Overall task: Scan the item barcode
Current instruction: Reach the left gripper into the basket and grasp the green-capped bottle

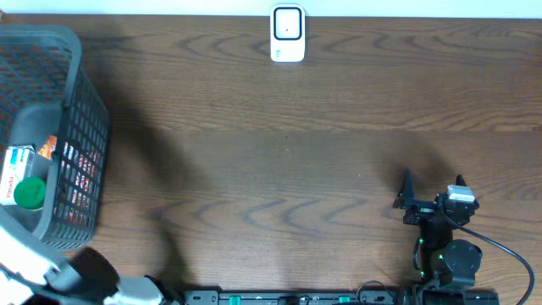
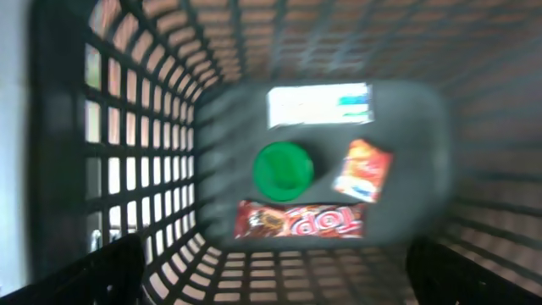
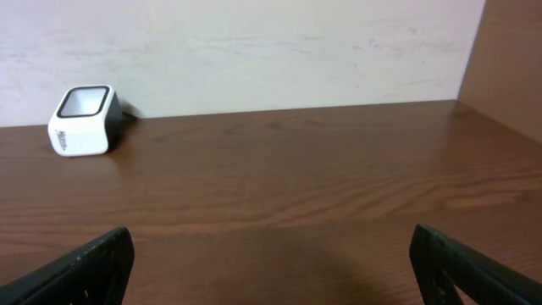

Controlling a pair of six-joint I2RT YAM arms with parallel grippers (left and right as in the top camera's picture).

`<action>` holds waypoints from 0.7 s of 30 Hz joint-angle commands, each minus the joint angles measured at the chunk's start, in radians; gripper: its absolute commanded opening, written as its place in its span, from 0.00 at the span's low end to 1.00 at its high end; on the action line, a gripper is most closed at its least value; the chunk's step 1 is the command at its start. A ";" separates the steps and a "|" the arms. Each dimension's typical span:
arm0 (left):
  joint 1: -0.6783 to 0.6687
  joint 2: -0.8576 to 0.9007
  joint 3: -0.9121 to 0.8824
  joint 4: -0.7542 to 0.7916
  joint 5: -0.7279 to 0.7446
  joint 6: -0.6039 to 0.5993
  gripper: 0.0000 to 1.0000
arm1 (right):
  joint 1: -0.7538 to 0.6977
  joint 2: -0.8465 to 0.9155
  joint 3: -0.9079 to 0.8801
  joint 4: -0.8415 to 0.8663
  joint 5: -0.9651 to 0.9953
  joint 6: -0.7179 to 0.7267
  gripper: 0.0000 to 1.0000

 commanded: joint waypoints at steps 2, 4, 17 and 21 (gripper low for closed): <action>0.023 0.119 -0.001 -0.038 -0.013 -0.016 0.99 | -0.006 -0.006 -0.001 -0.003 -0.003 0.011 0.99; 0.023 0.162 -0.013 -0.040 -0.013 0.006 0.99 | -0.006 -0.006 -0.001 -0.003 -0.004 0.010 0.99; 0.023 0.229 -0.245 0.119 -0.013 0.070 0.99 | -0.006 -0.006 -0.001 -0.003 -0.003 0.011 0.99; 0.023 0.229 -0.340 0.188 -0.013 0.077 0.99 | -0.006 -0.006 -0.001 -0.003 -0.003 0.011 0.99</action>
